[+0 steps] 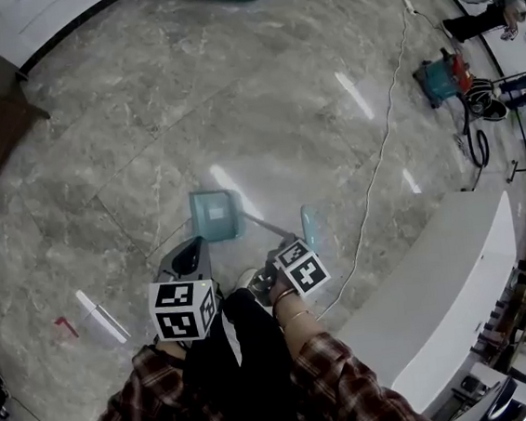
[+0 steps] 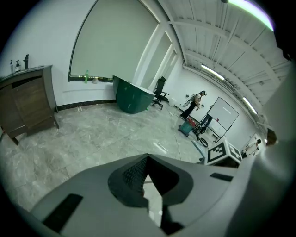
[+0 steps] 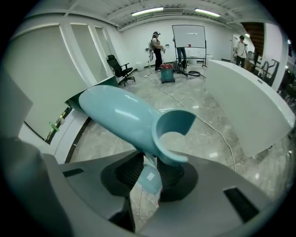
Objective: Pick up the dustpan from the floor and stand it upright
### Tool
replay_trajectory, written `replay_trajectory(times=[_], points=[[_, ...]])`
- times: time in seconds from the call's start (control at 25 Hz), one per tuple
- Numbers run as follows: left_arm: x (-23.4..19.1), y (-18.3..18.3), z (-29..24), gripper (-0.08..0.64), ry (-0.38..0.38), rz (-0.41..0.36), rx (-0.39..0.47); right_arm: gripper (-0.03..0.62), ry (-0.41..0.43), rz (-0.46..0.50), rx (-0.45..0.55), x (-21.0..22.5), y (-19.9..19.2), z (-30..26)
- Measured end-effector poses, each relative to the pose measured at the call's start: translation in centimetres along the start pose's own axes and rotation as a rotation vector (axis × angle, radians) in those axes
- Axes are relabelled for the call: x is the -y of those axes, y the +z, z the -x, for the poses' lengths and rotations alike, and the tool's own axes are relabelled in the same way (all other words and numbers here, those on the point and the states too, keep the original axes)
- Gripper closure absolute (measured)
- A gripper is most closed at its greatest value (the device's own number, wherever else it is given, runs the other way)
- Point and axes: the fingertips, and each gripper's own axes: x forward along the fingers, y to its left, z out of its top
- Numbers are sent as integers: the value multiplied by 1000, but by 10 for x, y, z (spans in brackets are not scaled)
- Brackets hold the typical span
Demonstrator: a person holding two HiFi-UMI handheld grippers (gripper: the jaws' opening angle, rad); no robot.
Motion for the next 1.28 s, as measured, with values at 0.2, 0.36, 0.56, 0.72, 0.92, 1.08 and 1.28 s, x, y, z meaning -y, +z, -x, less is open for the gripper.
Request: replay_trajectory(times=[0.2,0.36,0.56,0.72,0.92,1.08,1.28], points=[[-21,6,18,560,6,18,16,509,-61,-10,-24,-6,-16,6],[-34,12,27,558,22,28,34,509,-93,-26,-40,-1,-23,10],[-31,19,29,558,36,32,52,509,-51,-28,-104,-9,-32,19],[-15,20,27,558,38,34,66,509,45,-16,-170,-22,-45,23],[18,22,32,558,37,21,87,509,265,182,-246,-55,-47,54],[48,36,45,560,21,7,123,509,475,226,-264,-79,-25,99],[87,55,78,558,-3,-32,184,511,722,152,-203,-98,27,165]])
